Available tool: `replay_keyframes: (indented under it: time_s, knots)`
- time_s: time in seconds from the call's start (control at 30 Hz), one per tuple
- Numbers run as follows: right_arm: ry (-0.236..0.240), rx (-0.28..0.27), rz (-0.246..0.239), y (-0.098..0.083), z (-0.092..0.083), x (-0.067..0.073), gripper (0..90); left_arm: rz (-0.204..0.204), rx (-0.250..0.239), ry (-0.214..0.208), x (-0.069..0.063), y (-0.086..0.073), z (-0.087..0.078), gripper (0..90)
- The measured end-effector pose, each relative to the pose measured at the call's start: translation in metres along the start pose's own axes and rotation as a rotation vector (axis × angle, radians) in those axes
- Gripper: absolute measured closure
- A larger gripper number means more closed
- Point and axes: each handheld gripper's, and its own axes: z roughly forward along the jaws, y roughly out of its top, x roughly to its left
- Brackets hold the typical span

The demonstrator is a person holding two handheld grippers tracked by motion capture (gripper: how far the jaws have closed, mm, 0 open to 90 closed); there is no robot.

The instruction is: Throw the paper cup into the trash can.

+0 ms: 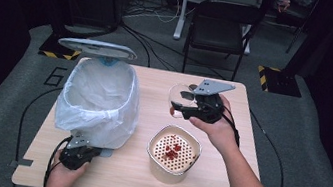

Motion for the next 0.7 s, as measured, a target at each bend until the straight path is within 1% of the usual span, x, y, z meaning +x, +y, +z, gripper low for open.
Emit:
replay_keyframes:
  time_s: [0.07, 0.17, 0.27, 0.37, 0.5, 0.57, 0.7]
  knots:
    - [0.005, -0.008, -0.011, 0.005, 0.001, 0.003, 50.2, 0.000, -0.001, 0.002, 0.000, 0.000, 0.000, 90.0]
    - [0.031, -0.022, -0.031, 0.013, 0.000, 0.007, 50.3, 0.000, 0.000, 0.002, 0.000, 0.000, 0.000, 90.0]
    - [0.058, -0.038, -0.024, 0.023, 0.001, 0.009, 50.3, -0.001, 0.000, 0.002, 0.000, 0.000, 0.000, 90.0]
    - [0.079, -0.052, -0.031, 0.032, 0.003, 0.011, 50.3, -0.001, 0.002, 0.000, 0.000, 0.000, 0.000, 90.0]
    - [0.111, -0.079, -0.013, 0.044, 0.007, 0.014, 50.3, 0.000, 0.002, 0.000, 0.000, 0.000, 0.000, 90.0]
    - [0.120, -0.091, -0.021, 0.049, 0.009, 0.015, 50.3, 0.000, 0.002, 0.000, 0.000, 0.000, 0.000, 90.0]
    - [0.138, -0.099, -0.027, 0.059, 0.015, 0.018, 50.3, 0.000, 0.002, 0.000, 0.000, 0.000, 0.000, 90.0]
